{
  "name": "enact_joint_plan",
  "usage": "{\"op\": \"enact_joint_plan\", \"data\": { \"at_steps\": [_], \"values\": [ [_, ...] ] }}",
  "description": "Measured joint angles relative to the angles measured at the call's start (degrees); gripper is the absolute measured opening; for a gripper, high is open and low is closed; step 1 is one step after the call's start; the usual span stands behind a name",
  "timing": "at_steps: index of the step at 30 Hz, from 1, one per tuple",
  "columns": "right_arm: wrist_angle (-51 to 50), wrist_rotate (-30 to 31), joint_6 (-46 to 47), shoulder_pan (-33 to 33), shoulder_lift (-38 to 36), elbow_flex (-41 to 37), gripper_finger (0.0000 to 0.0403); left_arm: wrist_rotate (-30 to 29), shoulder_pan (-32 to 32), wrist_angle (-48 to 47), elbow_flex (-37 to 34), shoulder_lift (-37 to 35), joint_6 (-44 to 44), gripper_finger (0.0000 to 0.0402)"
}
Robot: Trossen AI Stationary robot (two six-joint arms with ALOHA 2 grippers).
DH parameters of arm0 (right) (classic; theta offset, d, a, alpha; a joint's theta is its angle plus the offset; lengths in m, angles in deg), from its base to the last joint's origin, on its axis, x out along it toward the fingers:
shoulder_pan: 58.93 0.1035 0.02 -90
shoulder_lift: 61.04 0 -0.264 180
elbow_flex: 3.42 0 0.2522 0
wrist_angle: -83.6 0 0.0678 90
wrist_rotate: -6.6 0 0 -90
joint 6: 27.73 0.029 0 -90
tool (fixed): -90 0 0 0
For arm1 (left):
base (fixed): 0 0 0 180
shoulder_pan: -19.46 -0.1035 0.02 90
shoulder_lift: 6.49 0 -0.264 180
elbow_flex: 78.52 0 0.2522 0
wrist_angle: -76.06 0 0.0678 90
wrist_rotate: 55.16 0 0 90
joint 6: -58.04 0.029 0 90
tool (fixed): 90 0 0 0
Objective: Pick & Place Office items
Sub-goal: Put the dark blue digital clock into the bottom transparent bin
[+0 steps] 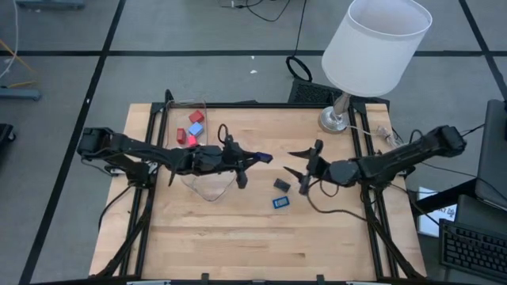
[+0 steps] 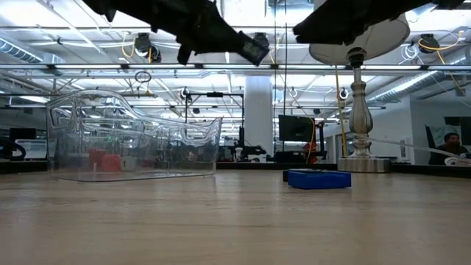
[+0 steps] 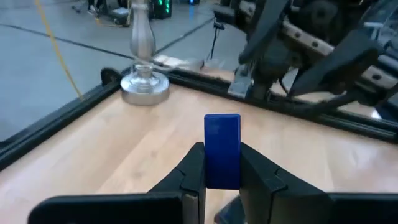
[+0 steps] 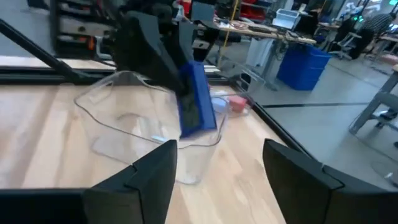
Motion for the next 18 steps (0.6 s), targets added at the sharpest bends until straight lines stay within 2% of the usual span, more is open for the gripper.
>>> {"op": "enact_joint_plan", "data": {
  "at_steps": [7, 9, 12, 15, 18],
  "values": [
    [-2.40, 0.06, 2.34, 1.73, -6.06, -2.99, 0.0217, -4.46, 3.89, -2.58, -1.40, -4.18, 0.01, 0.0061],
    [-1.40, 0.15, 2.35, 1.73, -7.09, -3.82, 0.0215, -6.96, 5.02, -5.21, -4.22, -7.51, -0.16, 0.0061],
    [1.71, 0.21, 2.34, 1.73, -8.30, -5.82, 0.0215, -10.12, 5.62, -2.00, -7.95, -10.68, -2.45, 0.0061],
    [6.18, 0.18, 1.73, 1.71, -8.77, -7.88, 0.0215, -14.72, 5.05, -4.16, -13.60, -16.26, -4.66, 0.0061],
    [9.97, 0.19, 0.87, 1.70, -8.77, -9.08, 0.0215, -14.92, 2.73, -5.12, -18.39, -21.00, -7.36, 0.0061]
  ]
}}
